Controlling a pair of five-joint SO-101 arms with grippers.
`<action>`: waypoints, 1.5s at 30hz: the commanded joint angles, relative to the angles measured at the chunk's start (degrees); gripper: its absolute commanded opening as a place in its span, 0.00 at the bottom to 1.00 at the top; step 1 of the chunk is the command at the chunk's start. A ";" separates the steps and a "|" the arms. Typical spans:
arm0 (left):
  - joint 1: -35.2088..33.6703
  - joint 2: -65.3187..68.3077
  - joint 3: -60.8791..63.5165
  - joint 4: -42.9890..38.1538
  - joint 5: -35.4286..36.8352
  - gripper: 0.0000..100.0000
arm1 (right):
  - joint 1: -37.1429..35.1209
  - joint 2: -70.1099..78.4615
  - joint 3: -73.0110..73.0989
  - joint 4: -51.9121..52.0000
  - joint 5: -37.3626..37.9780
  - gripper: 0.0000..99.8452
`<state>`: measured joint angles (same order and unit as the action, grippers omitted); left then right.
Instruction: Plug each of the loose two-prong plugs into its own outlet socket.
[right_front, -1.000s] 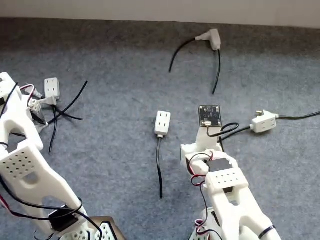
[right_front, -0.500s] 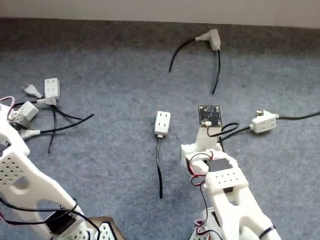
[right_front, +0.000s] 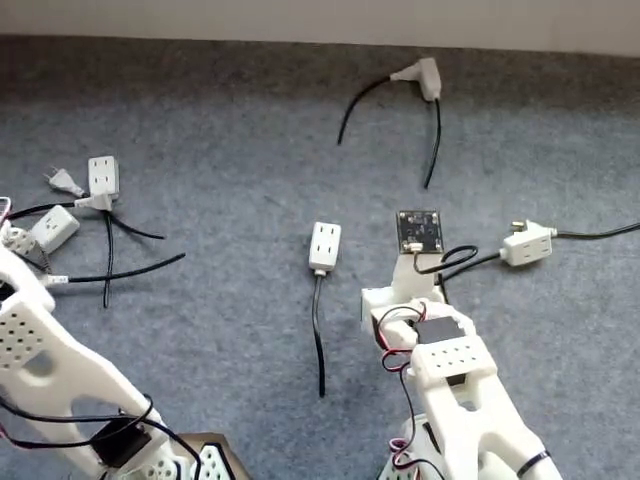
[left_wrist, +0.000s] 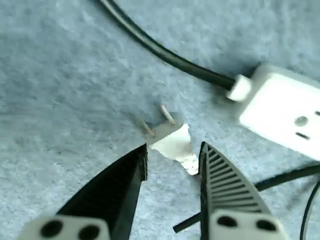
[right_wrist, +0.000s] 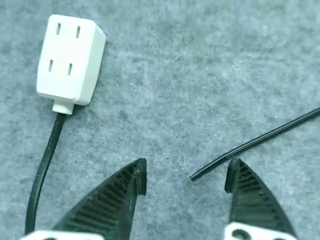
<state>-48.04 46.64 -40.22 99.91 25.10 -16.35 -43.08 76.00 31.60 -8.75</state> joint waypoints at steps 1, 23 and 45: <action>3.03 -0.57 -2.15 1.32 -2.73 0.17 | 0.48 -0.84 -0.31 -1.10 0.79 0.26; 5.23 -0.40 -1.80 -1.67 -34.81 0.17 | 0.48 -0.84 -0.40 -1.10 0.79 0.26; 4.00 -3.91 3.56 0.79 21.80 0.17 | 0.48 -0.84 -0.40 -1.10 0.79 0.26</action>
<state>-45.93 45.05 -36.97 99.65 43.12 -16.35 -43.08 76.00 31.60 -8.75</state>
